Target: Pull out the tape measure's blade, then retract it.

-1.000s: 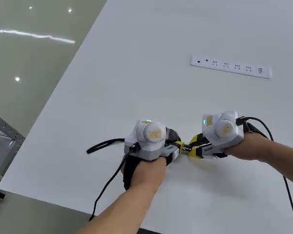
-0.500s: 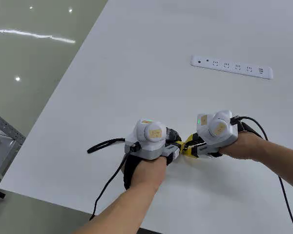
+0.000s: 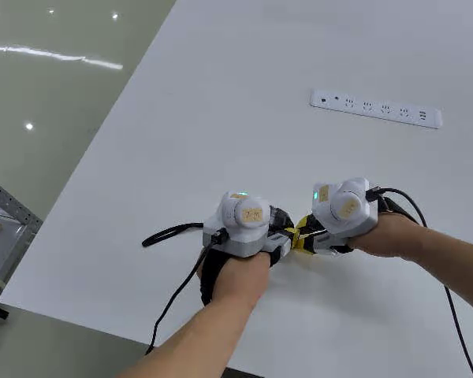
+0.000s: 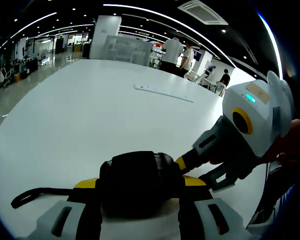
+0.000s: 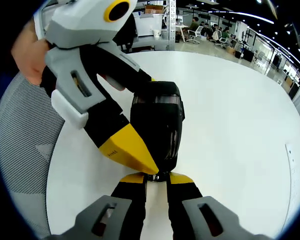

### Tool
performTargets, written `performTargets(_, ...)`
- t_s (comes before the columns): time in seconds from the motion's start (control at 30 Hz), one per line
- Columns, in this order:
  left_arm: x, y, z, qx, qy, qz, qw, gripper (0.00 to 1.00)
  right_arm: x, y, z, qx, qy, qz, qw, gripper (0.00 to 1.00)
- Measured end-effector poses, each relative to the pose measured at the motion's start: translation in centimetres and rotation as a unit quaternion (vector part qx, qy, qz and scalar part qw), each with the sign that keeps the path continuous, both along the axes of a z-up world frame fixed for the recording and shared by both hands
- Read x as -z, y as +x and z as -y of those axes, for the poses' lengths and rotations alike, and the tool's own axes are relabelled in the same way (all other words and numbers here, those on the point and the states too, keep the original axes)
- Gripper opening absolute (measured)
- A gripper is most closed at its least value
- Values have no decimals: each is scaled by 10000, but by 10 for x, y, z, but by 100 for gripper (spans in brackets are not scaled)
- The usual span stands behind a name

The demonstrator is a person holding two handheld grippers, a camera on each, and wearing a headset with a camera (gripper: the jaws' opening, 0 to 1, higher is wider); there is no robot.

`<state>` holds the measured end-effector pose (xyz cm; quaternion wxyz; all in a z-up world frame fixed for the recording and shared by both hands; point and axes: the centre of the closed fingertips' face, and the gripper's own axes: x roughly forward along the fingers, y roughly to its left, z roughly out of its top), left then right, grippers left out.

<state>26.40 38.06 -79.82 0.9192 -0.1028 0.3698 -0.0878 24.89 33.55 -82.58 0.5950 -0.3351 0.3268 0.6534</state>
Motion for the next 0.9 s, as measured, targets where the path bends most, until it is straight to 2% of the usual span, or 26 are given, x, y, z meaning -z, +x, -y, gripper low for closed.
performTargets(0.53, 0, 0, 0, 7, 12, 3, 10000, 59, 1, 0, 0, 25, -54, 10, 10000, 13)
performTargets(0.9, -1, 0, 0, -17, -7, 80, 10000, 61, 2, -1, 0, 72, -50, 45, 10000, 14)
